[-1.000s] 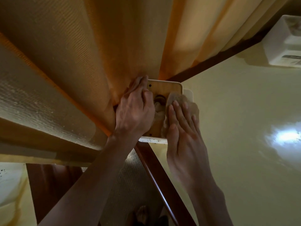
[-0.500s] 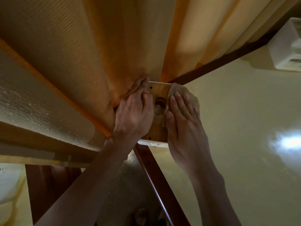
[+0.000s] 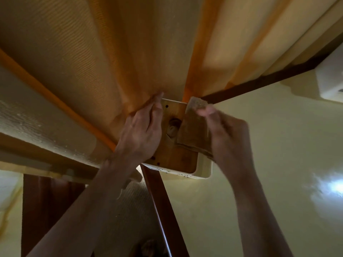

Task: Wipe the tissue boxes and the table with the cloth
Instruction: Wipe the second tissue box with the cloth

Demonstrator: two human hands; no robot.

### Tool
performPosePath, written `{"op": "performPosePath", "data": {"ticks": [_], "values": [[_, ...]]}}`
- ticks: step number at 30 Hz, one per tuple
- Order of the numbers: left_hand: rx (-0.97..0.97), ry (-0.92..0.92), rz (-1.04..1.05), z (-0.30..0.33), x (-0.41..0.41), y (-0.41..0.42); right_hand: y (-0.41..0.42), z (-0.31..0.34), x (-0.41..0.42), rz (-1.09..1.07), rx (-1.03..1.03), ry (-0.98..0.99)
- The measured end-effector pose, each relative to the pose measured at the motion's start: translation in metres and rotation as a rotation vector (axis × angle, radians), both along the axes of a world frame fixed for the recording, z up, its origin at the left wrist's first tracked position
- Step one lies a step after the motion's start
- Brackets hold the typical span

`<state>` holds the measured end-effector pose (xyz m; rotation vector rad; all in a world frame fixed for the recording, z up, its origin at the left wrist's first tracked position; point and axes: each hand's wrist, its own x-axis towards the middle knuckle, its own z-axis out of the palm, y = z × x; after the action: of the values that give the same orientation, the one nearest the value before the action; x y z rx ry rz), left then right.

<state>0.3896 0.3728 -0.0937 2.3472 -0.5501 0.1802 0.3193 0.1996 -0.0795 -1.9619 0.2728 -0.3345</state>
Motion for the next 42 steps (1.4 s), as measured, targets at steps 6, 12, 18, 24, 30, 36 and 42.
{"op": "performPosePath", "data": {"ticks": [6, 12, 18, 24, 30, 36, 42], "values": [[0.038, 0.186, 0.311, 0.041, -0.057, 0.001, -0.036, -0.007, 0.021, 0.098, -0.212, -0.045], [-0.41, 0.658, 0.503, 0.015, -0.085, -0.008, -0.021, -0.027, 0.022, 0.058, -0.19, -0.053], [-0.587, 0.592, 0.549, 0.004, -0.068, -0.012, -0.014, -0.033, 0.011, -0.022, -0.23, -0.091], [-0.468, 0.66, 0.543, 0.007, -0.032, 0.002, -0.012, -0.026, -0.008, -0.038, -0.369, -0.101], [-0.373, 0.785, 0.587, 0.008, 0.004, 0.008, 0.001, -0.02, -0.014, 0.003, -0.313, -0.084], [-0.214, 0.756, 0.461, 0.009, 0.029, 0.007, -0.025, -0.016, -0.01, 0.226, -0.374, -0.024], [-0.172, 0.661, 0.259, 0.007, 0.052, 0.011, -0.041, -0.014, -0.002, 0.401, -0.472, -0.005]]}}
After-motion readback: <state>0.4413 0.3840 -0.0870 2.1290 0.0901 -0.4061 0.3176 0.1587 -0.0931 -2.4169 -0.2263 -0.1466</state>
